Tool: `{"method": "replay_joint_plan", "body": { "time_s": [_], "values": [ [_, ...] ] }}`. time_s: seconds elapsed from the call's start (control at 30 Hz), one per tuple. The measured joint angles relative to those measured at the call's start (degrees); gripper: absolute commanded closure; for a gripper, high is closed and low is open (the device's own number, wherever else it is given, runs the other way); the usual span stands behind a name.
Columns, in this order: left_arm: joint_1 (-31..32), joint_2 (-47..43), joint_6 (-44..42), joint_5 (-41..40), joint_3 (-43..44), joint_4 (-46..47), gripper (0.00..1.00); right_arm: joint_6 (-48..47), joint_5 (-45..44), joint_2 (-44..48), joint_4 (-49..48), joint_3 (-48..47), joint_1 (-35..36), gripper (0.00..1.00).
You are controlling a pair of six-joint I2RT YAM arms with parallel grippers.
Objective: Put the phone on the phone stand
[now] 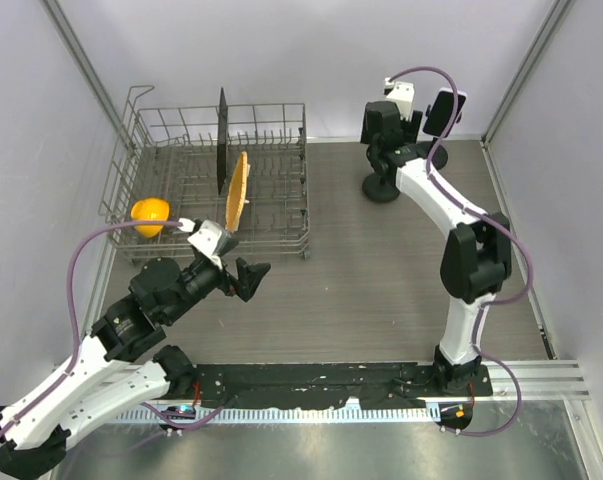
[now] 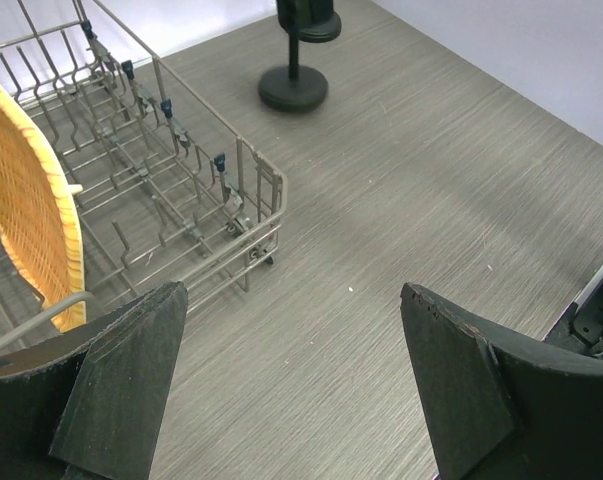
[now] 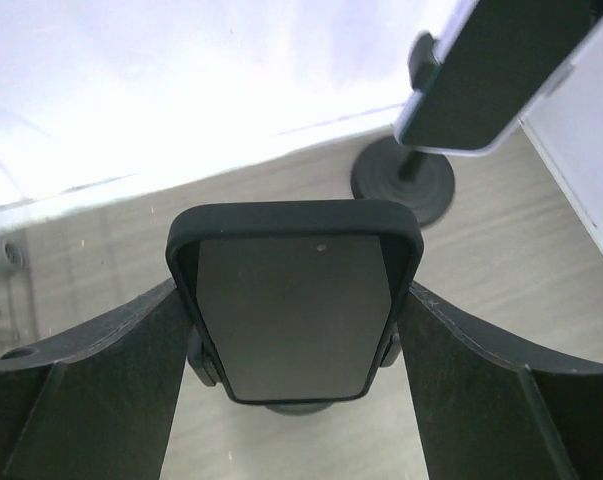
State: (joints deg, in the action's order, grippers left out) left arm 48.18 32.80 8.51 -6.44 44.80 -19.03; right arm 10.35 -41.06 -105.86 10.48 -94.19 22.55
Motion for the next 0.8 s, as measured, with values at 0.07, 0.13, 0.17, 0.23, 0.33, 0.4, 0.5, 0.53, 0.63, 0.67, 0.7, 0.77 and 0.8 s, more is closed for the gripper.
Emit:
{"method": "replay_joint_plan", "body": {
  "time_s": [0.07, 0.13, 0.17, 0.23, 0.33, 0.4, 0.5, 0.53, 0.63, 0.67, 0.7, 0.77, 0.8],
  "values": [
    [-0.1, 0.5, 0.0, 0.0, 0.0, 0.0, 0.09, -0.5, 1.9, -5.0, -1.3, -5.0, -1.8, 1.0],
    [-0.4, 0.7, 0.0, 0.1, 0.0, 0.0, 0.09, -0.9, 3.5, -9.6, -2.6, -9.6, -3.3, 1.0],
    [-0.6, 0.7, 0.0, 0.2, 0.0, 0.1, 0.09, -1.4, 4.0, -11.5, -3.6, -11.3, -3.7, 1.0],
    [-1.2, 0.9, 0.0, 0.6, 0.0, 0.2, 0.09, -2.3, 4.6, -13.9, -5.1, -13.8, -4.3, 1.0],
    [-2.3, 1.1, 0.1, 1.3, 0.0, 0.4, 0.09, -3.8, 5.6, -16.6, -7.1, -16.7, -5.1, 1.0],
    [-3.0, 1.3, 0.1, 1.8, 0.0, 0.4, 0.09, -4.4, 6.2, -17.9, -7.9, -18.0, -5.4, 1.0],
    [-3.6, 1.5, 0.2, 2.3, 0.0, 0.4, 0.09, -5.0, 7.5, -19.5, -8.5, -20.0, -6.0, 0.99],
    [-3.7, 1.5, 0.3, 2.5, 0.0, 0.4, 0.09, -5.1, 7.8, -19.8, -8.9, -20.3, -6.1, 1.0],
    [-3.9, 1.5, 0.3, 3.0, 0.0, 0.5, 0.09, -5.6, 8.9, -21.0, -9.2, -21.7, -6.4, 0.98],
    [-4.0, 1.5, 0.3, 3.1, 0.0, 0.5, 0.09, -5.7, 9.3, -21.3, -9.2, -22.1, -6.6, 0.94],
    [-4.1, 1.4, 0.3, 3.3, 0.0, 0.6, 0.09, -5.8, 9.7, -21.6, -9.2, -22.6, -6.6, 0.86],
    [-4.2, 1.3, 0.3, 3.4, 0.0, 0.6, 0.09, -6.0, 10.5, -21.8, -9.3, -22.8, -6.7, 0.47],
    [-4.3, 1.2, 0.3, 3.5, 0.0, 0.6, 0.09, -6.2, 11.0, -21.8, -9.2, -22.9, -6.8, 0.35]
  ]
}}
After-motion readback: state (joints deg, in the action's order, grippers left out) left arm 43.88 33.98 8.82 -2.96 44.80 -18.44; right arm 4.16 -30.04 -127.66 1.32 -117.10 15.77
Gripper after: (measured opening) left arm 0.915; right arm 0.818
